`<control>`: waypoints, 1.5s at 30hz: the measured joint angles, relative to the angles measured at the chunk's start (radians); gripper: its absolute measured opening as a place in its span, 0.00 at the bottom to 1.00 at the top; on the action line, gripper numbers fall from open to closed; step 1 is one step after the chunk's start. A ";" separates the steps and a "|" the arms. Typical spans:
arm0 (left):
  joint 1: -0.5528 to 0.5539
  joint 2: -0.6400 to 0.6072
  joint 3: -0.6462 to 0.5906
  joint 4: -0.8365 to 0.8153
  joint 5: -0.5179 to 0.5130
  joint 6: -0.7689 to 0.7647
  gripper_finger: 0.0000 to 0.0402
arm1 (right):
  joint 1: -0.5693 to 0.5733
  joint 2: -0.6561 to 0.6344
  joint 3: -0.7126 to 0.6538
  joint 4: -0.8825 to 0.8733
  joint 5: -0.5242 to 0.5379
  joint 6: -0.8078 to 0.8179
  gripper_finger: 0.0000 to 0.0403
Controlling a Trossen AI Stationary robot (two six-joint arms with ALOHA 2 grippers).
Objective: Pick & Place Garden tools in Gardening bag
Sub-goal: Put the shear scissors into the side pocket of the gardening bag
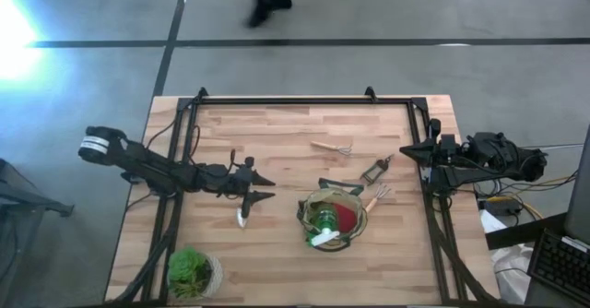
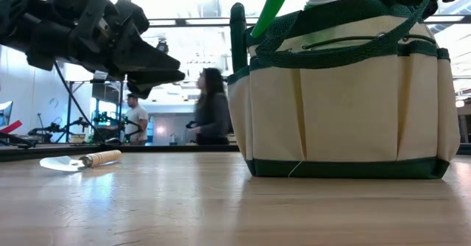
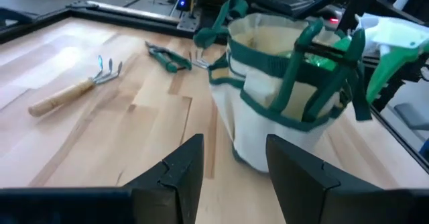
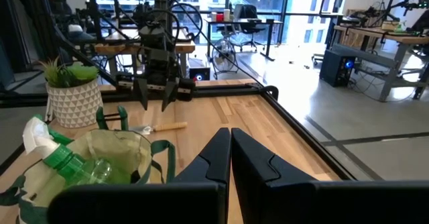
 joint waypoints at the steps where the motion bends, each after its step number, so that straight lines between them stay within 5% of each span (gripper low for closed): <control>1: 0.000 -0.004 -0.003 0.002 0.000 -0.003 0.41 | 0.000 -0.001 0.000 0.000 -0.001 0.000 0.02; 28: 0.000 -0.239 -0.172 0.082 -0.026 -0.002 0.41 | 0.000 0.001 0.000 0.000 -0.006 0.000 0.02; 37: -0.057 -0.339 -0.202 0.086 -0.163 0.089 0.41 | 0.000 0.000 0.000 0.000 -0.007 0.000 0.02; 45: -0.099 -0.511 -0.196 -0.153 -0.237 0.093 0.38 | 0.000 0.000 0.000 0.000 -0.007 0.000 0.02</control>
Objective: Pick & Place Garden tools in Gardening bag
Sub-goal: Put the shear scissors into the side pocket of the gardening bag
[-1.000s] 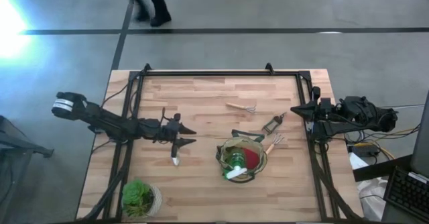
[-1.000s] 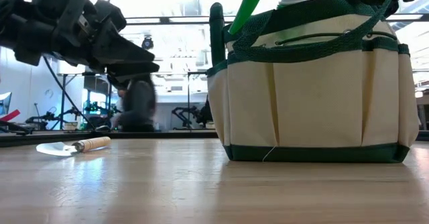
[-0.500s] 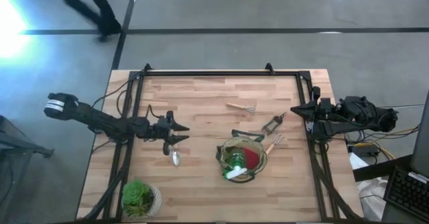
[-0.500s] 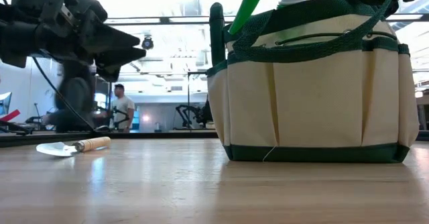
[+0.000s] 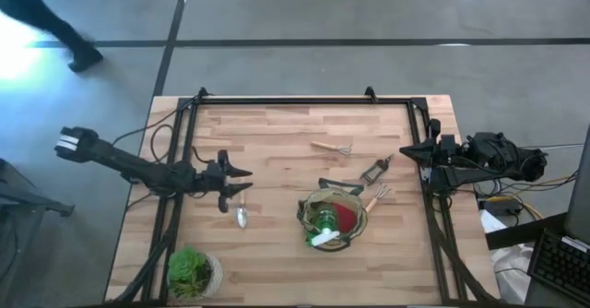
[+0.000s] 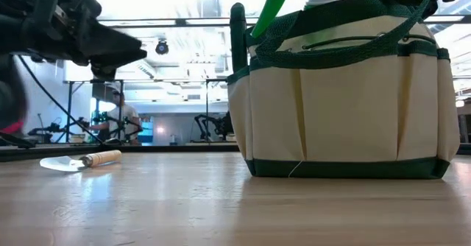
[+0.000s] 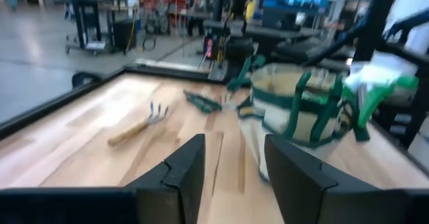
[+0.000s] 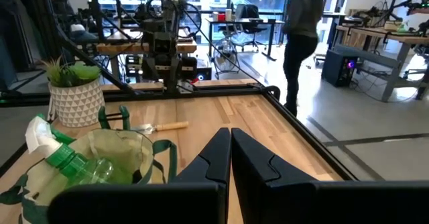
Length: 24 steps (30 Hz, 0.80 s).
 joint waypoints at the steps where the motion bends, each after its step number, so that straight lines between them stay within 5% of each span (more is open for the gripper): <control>1: 0.000 -0.032 0.010 -0.062 -0.001 -0.009 0.37 | 0.000 0.000 0.000 0.000 0.000 0.000 0.02; 7: 0.000 -0.229 0.073 -0.417 -0.002 -0.014 0.26 | 0.000 0.000 0.000 0.000 0.000 0.000 0.02; 16: 0.000 -0.431 -0.044 -0.457 0.049 0.041 0.03 | 0.000 0.000 0.000 0.000 0.001 0.000 0.02; 24: 0.004 -0.523 -0.053 -0.554 0.071 0.078 0.01 | 0.000 0.000 0.000 0.000 0.001 0.000 0.02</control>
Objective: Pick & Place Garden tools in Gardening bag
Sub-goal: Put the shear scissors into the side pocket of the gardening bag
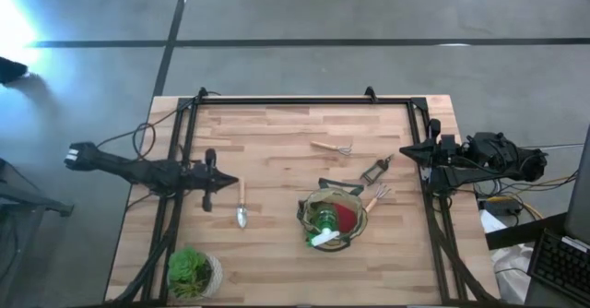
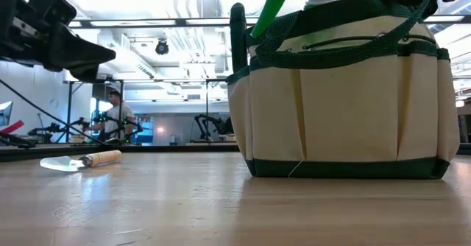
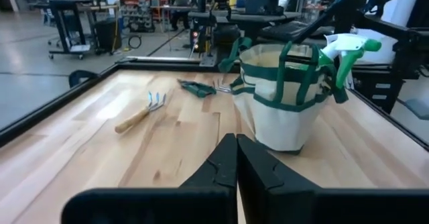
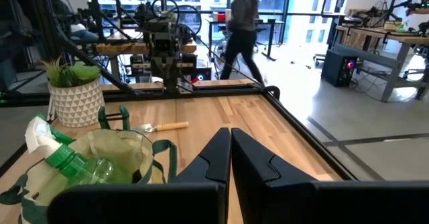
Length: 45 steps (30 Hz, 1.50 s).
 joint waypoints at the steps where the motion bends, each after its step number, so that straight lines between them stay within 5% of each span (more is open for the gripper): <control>1: 0.004 -0.008 0.000 -0.018 0.000 0.000 0.01 | 0.000 0.000 0.000 0.000 0.000 0.000 0.02; 8: 0.050 -0.059 0.002 -0.141 0.020 -0.017 0.00 | 0.000 0.000 0.000 0.000 0.000 0.000 0.02; 21: 0.136 -0.083 0.003 -0.173 0.224 -0.001 0.00 | 0.000 0.000 0.000 0.000 0.000 0.000 0.02; 45: 0.136 -0.081 0.001 -0.166 0.215 -0.007 0.06 | 0.000 0.000 0.000 0.002 0.000 0.000 0.02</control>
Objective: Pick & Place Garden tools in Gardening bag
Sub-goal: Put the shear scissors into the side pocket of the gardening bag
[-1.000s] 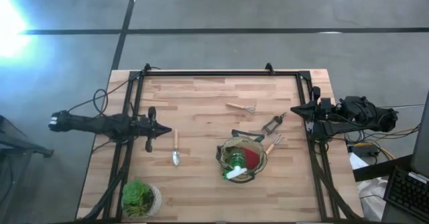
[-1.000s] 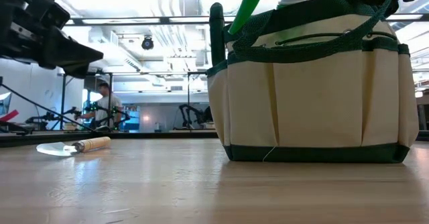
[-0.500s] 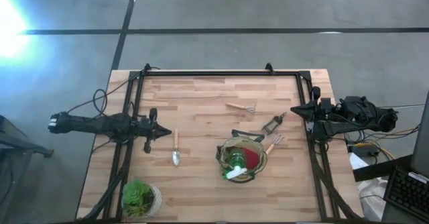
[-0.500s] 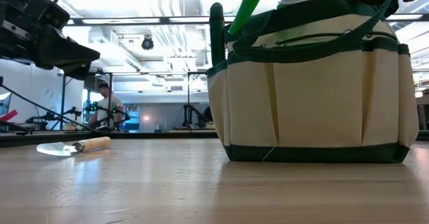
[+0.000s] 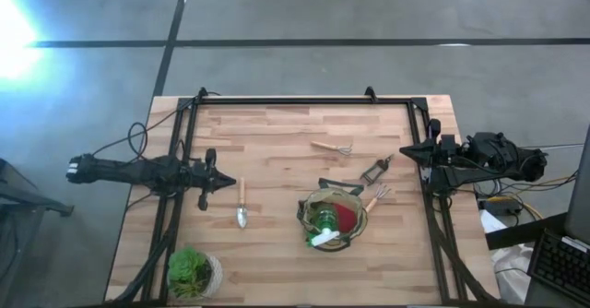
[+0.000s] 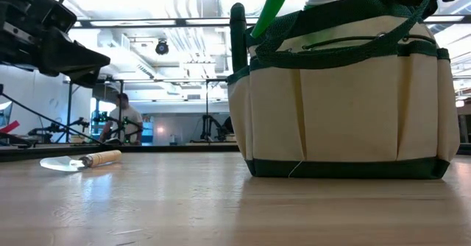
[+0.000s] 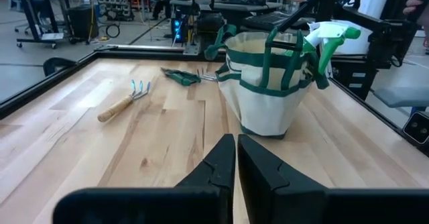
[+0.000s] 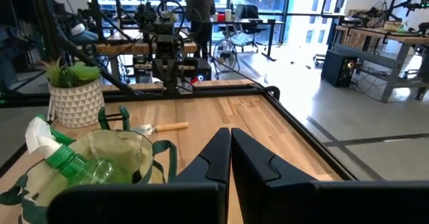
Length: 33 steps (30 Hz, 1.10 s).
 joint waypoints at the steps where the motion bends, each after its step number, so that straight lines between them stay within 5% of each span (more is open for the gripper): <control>1: 0.000 0.000 0.000 0.000 0.000 0.000 0.06 | 0.000 0.000 0.000 0.002 0.000 0.000 0.02; 17: 0.000 0.000 0.000 0.000 -0.002 0.000 0.06 | 0.000 0.151 0.010 0.236 0.000 -0.198 0.02; 25: 0.000 0.000 -0.001 0.000 -0.002 0.000 0.06 | 0.000 0.423 0.155 -0.107 0.175 -0.237 0.02; 33: 0.000 0.000 -0.001 0.000 -0.002 0.000 0.06 | -0.006 0.641 0.317 -0.404 0.183 -0.181 0.02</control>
